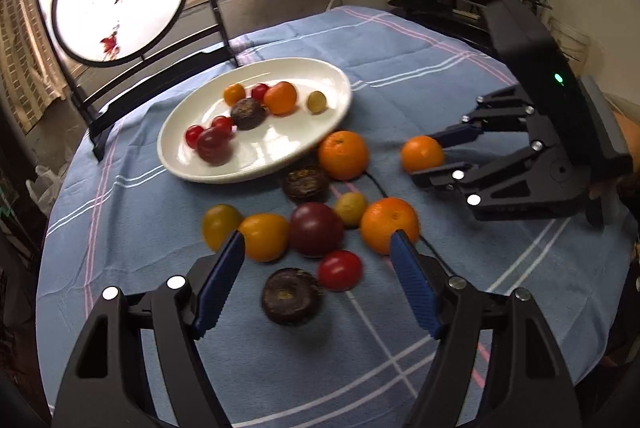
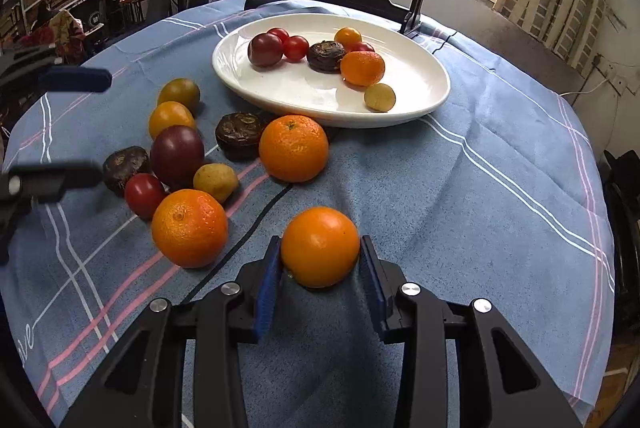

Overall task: Organize fruits
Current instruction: 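Grasp an orange with the right tool while the left tool grasps another orange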

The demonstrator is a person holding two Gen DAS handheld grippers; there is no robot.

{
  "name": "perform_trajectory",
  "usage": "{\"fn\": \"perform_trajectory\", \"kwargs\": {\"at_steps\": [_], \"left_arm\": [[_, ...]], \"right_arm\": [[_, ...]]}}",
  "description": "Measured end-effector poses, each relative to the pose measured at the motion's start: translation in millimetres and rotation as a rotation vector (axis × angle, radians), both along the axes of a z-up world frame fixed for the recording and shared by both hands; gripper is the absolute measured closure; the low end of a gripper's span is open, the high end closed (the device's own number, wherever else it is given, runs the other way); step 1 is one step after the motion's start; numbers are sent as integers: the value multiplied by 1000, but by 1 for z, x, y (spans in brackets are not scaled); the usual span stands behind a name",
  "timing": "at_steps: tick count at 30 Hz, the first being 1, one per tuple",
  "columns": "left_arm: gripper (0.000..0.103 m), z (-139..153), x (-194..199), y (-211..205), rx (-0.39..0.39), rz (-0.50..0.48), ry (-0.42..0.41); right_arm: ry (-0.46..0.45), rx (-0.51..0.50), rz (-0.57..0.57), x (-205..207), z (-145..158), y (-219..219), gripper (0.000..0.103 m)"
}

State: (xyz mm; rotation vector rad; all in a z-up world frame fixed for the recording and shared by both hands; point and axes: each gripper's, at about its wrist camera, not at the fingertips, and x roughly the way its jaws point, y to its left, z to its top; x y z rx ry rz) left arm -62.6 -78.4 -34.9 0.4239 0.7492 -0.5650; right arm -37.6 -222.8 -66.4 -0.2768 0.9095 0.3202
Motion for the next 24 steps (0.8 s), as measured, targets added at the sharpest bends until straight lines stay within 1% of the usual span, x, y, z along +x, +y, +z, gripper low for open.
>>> {"fn": "perform_trajectory", "kwargs": {"at_steps": [2,4,7,11,12,13,14,15,16,17,20,24], "left_arm": [[30,-4,-7,-17,10,-43,3],[30,-10,-8,-31,15,-59,22],[30,-20,-2,-48,46,-47,31],[30,-34,11,-58,59,-17,80],[30,-37,13,-60,65,-13,83],[30,-38,11,-61,69,-16,67],[35,-39,11,-62,70,-20,70],[51,-40,13,-62,62,-20,94],[57,-40,15,-61,62,-4,93],[60,-40,16,-59,54,-1,96],[60,-38,20,-51,27,4,121],[60,-30,12,-42,8,6,103]], "right_arm": [[-9,12,-7,-3,5,-2,65],[-22,14,-15,-7,10,-6,65],[-32,22,-29,-13,15,-15,65],[-35,33,-43,-20,17,-23,65],[-35,37,-44,-21,17,-25,65],[-35,40,-45,-22,17,-26,65],[-35,41,-48,-22,16,-26,65],[-33,44,-49,-23,15,-27,65],[-32,45,-48,-23,15,-27,65],[-32,46,-50,-23,15,-28,65],[-32,58,-49,-24,15,-28,65],[-35,74,-45,-28,18,-25,65]]}}
